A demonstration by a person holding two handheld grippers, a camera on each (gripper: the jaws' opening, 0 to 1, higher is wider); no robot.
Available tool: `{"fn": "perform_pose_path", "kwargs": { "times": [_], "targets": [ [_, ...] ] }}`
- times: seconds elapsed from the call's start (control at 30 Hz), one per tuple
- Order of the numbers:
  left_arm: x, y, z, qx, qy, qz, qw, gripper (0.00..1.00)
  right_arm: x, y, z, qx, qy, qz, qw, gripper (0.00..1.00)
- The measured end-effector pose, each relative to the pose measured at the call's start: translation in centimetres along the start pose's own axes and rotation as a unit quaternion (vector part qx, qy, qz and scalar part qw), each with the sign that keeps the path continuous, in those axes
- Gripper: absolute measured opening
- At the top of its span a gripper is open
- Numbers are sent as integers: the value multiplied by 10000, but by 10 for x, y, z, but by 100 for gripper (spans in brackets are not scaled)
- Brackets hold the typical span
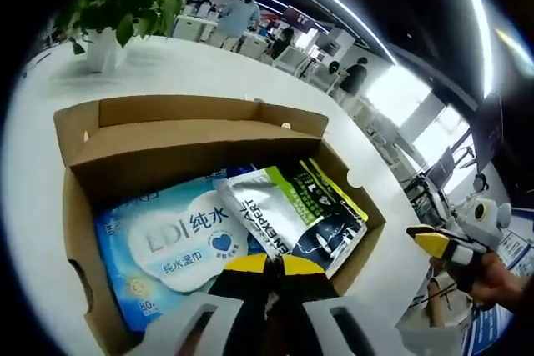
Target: Operate the shoe box by opening the lid, removing the specified soft item, and placing it in the target area until the item is outside and the box remains undamaged.
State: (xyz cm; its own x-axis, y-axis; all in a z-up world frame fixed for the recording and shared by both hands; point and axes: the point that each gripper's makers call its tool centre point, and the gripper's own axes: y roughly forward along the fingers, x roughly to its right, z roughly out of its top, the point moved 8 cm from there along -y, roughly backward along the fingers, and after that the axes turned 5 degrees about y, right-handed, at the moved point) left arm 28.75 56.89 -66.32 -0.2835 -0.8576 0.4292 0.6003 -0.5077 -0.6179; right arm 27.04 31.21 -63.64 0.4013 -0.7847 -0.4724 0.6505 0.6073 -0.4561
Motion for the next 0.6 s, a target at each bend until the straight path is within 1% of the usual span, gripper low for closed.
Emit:
{"fn": "perform_pose_path", "kwargs": {
  "times": [0.4, 0.5, 0.6],
  "targets": [
    [-18, -17, 0, 98, -108, 176, 9997, 2, -17, 26, 8, -155, -100, 228, 9996, 15],
    [-27, -23, -1, 85, -41, 303, 9995, 0, -21, 36, 9, -239, -143, 270, 9992, 15],
    [-33, -27, -1, 136, -128, 313, 9993, 0, -24, 44, 9, -329, -187, 310, 9988, 16]
  ]
}}
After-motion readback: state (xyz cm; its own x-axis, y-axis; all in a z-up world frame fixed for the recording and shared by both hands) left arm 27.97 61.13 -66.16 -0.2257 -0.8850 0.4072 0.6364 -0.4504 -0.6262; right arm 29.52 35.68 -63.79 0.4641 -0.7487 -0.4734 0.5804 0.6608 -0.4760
